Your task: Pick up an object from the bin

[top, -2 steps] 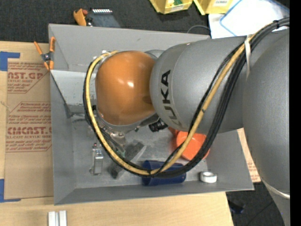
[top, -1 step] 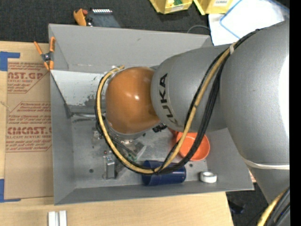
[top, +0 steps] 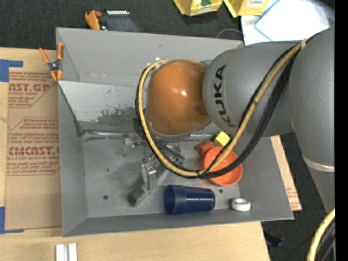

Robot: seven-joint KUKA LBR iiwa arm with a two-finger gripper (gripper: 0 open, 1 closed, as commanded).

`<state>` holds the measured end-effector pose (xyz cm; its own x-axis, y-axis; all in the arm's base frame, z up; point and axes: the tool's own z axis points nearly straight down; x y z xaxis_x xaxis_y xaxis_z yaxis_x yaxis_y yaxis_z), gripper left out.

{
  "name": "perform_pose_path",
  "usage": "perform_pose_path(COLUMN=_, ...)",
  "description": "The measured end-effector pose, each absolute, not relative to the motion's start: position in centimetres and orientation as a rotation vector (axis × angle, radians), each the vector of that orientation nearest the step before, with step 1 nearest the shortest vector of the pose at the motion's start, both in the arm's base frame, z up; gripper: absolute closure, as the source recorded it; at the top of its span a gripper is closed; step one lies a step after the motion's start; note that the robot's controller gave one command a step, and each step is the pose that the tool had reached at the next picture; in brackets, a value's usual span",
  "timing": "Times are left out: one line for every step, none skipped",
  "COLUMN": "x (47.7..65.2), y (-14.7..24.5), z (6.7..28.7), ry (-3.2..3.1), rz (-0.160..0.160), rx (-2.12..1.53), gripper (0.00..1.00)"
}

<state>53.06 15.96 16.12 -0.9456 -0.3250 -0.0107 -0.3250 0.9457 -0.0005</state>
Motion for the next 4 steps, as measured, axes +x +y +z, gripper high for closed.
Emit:
perform_pose_path(x=52.9, y=9.5, z=14.4, ry=3.063, rz=0.004, rx=-0.712, gripper=0.00)
perform_pose_path(x=52.9, y=11.4, z=9.5, ry=2.910, rz=0.004, rx=-1.123, gripper=0.00)
perform_pose_path(x=53.5, y=13.1, z=7.1, ry=2.814, rz=0.006, rx=-1.380, gripper=1.00)
perform_pose_path(x=53.5, y=13.1, z=7.1, ry=2.814, rz=0.006, rx=-1.380, gripper=1.00)
